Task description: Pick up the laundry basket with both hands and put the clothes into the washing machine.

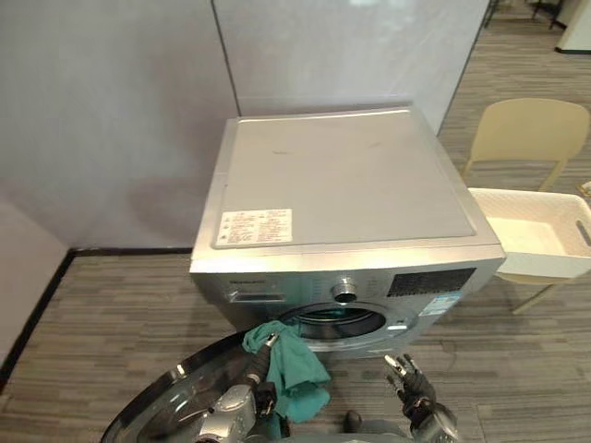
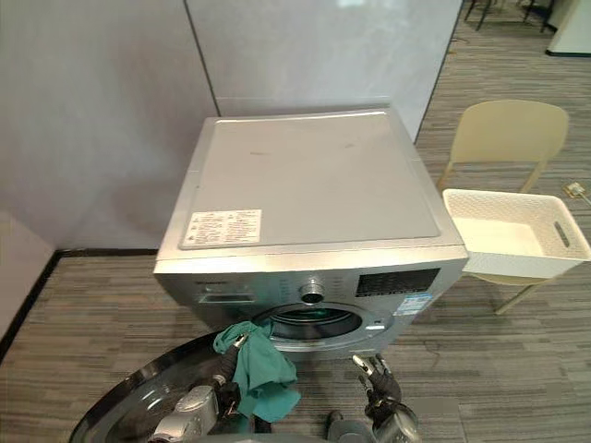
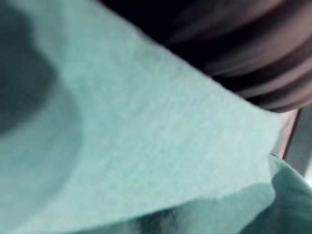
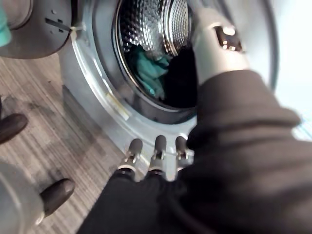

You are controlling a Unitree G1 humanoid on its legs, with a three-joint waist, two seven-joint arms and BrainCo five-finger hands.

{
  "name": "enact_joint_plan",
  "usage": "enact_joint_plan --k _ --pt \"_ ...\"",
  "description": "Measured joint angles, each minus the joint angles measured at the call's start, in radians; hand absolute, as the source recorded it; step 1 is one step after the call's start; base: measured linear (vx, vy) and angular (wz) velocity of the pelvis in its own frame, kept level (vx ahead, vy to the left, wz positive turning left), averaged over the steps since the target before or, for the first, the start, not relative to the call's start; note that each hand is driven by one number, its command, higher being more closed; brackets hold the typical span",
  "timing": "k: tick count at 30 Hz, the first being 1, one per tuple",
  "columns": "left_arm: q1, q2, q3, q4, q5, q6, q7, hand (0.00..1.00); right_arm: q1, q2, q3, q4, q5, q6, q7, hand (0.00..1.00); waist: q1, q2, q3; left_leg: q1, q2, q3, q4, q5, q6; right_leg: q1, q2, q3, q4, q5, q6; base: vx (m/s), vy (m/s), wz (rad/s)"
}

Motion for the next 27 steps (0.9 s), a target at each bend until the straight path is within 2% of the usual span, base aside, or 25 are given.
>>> enact_joint_plan --k 1,2,5,6,7,9,10,12,14,15,16,17,19,21,22,23,24,25,26,27 --pt "-0.004 0.002 0.006 -0.007 0.000 0.000 0.000 1.00 -0.006 -0.004 0.001 0.011 0.000 0.001 0.000 0.00 0.003 0.011 -0.006 0.011 -0.011 0.010 -0.034 -0.003 0.029 -0.007 -0.005 0.012 0.002 0.002 0.008 -0.07 0.215 -0.29" --pt "-0.002 0.002 0.013 -0.019 0.000 -0.002 0.001 1.00 -0.021 0.004 0.017 0.006 0.000 0.004 -0.001 0.00 0.020 0.003 -0.009 0.029 -0.024 0.050 -0.078 0.009 0.028 -0.013 -0.011 0.045 -0.011 0.015 0.028 -0.06 0.181 -0.48" --pt "0.002 0.009 0.033 -0.018 0.000 -0.001 0.003 1.00 -0.023 0.024 0.051 0.008 0.000 0.005 0.005 0.00 0.012 -0.011 -0.015 0.053 -0.061 0.076 -0.166 0.033 0.038 0.005 -0.039 0.072 -0.088 0.060 0.050 -0.04 0.131 -0.32" --pt "0.001 0.010 0.032 -0.018 0.000 -0.002 0.004 1.00 -0.006 0.037 0.052 0.009 0.001 0.005 0.003 0.00 0.005 -0.032 -0.026 0.079 -0.086 0.088 -0.259 0.074 0.043 0.006 -0.053 0.085 -0.129 0.078 0.062 0.04 0.103 -0.15" --pt "-0.001 0.013 0.030 -0.017 0.000 -0.003 0.004 1.00 0.003 0.044 0.053 0.009 0.001 0.005 0.003 0.00 -0.003 -0.036 -0.037 0.097 -0.094 0.102 -0.310 0.103 0.043 0.000 -0.056 0.095 -0.149 0.097 0.064 0.09 0.053 -0.13" --pt "-0.003 0.013 0.027 -0.014 0.000 -0.002 0.004 1.00 0.010 0.044 0.057 0.017 0.000 0.006 0.005 0.00 -0.013 -0.054 -0.026 0.097 -0.092 0.124 -0.318 0.121 0.045 -0.022 -0.054 0.108 -0.135 0.104 0.068 0.12 0.018 -0.40" --pt "-0.003 0.014 0.012 -0.014 0.000 -0.002 0.004 1.00 0.022 0.040 0.056 0.020 0.000 0.007 0.005 0.00 -0.012 -0.062 -0.018 0.097 -0.075 0.158 -0.307 0.124 0.051 -0.071 -0.043 0.119 -0.059 0.091 0.087 0.11 0.004 -0.61" --pt "-0.003 0.021 -0.004 -0.013 0.000 -0.001 0.003 1.00 0.019 0.039 0.055 0.020 -0.004 0.008 0.005 0.00 -0.014 -0.061 -0.007 0.103 -0.052 0.183 -0.280 0.122 0.054 -0.122 -0.022 0.111 0.050 0.085 0.096 0.07 -0.029 -0.56" --pt "-0.004 0.022 -0.011 -0.014 0.000 0.000 0.002 1.00 0.007 0.033 0.049 0.019 -0.011 0.009 0.004 0.00 -0.019 -0.054 0.017 0.157 -0.025 0.200 -0.277 0.114 0.066 -0.140 0.000 0.106 0.166 0.074 0.146 0.04 -0.059 -0.37" --pt "-0.009 0.021 -0.011 -0.014 -0.001 0.000 0.002 1.00 0.007 0.027 0.049 0.019 -0.013 0.011 0.005 0.00 -0.024 -0.048 0.031 0.187 -0.016 0.198 -0.271 0.106 0.071 -0.161 -0.023 0.068 0.279 0.004 0.112 0.02 -0.063 0.11" --pt "-0.018 0.023 -0.011 -0.014 -0.004 -0.001 0.002 1.00 0.007 0.023 0.047 0.018 -0.019 0.012 0.012 0.00 -0.027 -0.052 0.031 0.188 -0.007 0.181 -0.248 0.087 0.066 -0.172 -0.066 0.038 0.345 -0.032 0.091 0.04 -0.102 0.31" --pt "-0.023 0.026 -0.010 -0.013 -0.005 -0.001 0.002 1.00 0.007 0.023 0.044 0.021 -0.023 0.014 0.013 0.00 -0.027 -0.055 0.034 0.184 0.000 0.172 -0.230 0.077 0.060 -0.172 -0.092 0.030 0.365 -0.042 0.081 0.03 -0.161 0.44" --pt "-0.025 0.039 -0.009 -0.012 -0.009 -0.002 0.003 1.00 0.007 0.022 0.042 0.021 -0.030 0.025 0.012 0.00 -0.013 -0.054 0.037 0.152 0.040 0.139 -0.168 0.048 0.025 -0.172 -0.186 0.029 0.369 -0.047 0.068 -0.01 -0.240 0.26" --pt "-0.019 0.060 -0.004 -0.007 -0.013 -0.002 0.004 1.00 0.007 0.028 0.042 0.021 -0.031 0.029 0.012 0.00 -0.011 -0.058 0.034 0.132 0.073 0.117 -0.130 0.033 -0.013 -0.152 -0.224 0.063 0.322 -0.039 0.072 -0.02 -0.344 0.14" --pt "-0.019 0.071 -0.002 0.002 -0.016 -0.002 0.005 1.00 0.009 0.031 0.042 0.021 -0.031 0.030 0.012 0.00 -0.011 -0.067 0.029 0.126 0.083 0.102 -0.118 0.031 -0.040 -0.130 -0.240 0.083 0.277 -0.020 0.086 0.01 -0.530 0.22" --pt "-0.018 0.087 -0.002 0.010 -0.016 -0.002 0.005 1.00 0.023 0.041 0.041 0.021 -0.031 0.034 0.013 0.00 -0.011 -0.098 0.013 0.126 0.086 0.091 -0.116 0.036 -0.074 -0.093 -0.253 0.102 0.210 0.059 0.099 0.03 -0.507 0.18" --pt "-0.019 0.092 0.001 0.016 -0.016 -0.002 0.006 1.00 0.029 0.043 0.042 0.024 -0.032 0.036 0.013 0.00 -0.009 -0.114 0.005 0.128 0.090 0.079 -0.116 0.041 -0.095 -0.069 -0.252 0.102 0.178 0.022 0.162 0.06 -0.523 0.01" --pt "-0.021 0.088 0.015 0.026 -0.016 -0.002 0.006 1.00 0.027 0.038 0.041 0.041 -0.038 0.039 0.012 0.00 -0.003 -0.099 0.001 0.133 0.125 0.076 -0.130 0.062 -0.134 -0.026 -0.215 0.086 0.105 -0.036 0.198 0.07 -0.467 -0.11" --pt "-0.024 0.050 0.033 0.041 -0.016 0.000 0.006 1.00 0.012 0.009 0.039 0.052 -0.040 0.040 0.010 0.00 -0.006 -0.057 0.011 0.143 0.173 0.065 -0.157 0.080 -0.162 -0.018 -0.162 0.068 0.091 -0.031 0.181 0.07 -0.420 -0.11" --pt "-0.024 0.030 0.035 0.044 -0.016 0.000 0.005 1.00 0.011 -0.009 0.038 0.051 -0.041 0.040 0.010 0.00 -0.011 -0.038 0.010 0.149 0.188 0.047 -0.176 0.093 -0.168 -0.016 -0.138 0.064 0.096 -0.034 0.175 0.05 -0.362 -0.01"
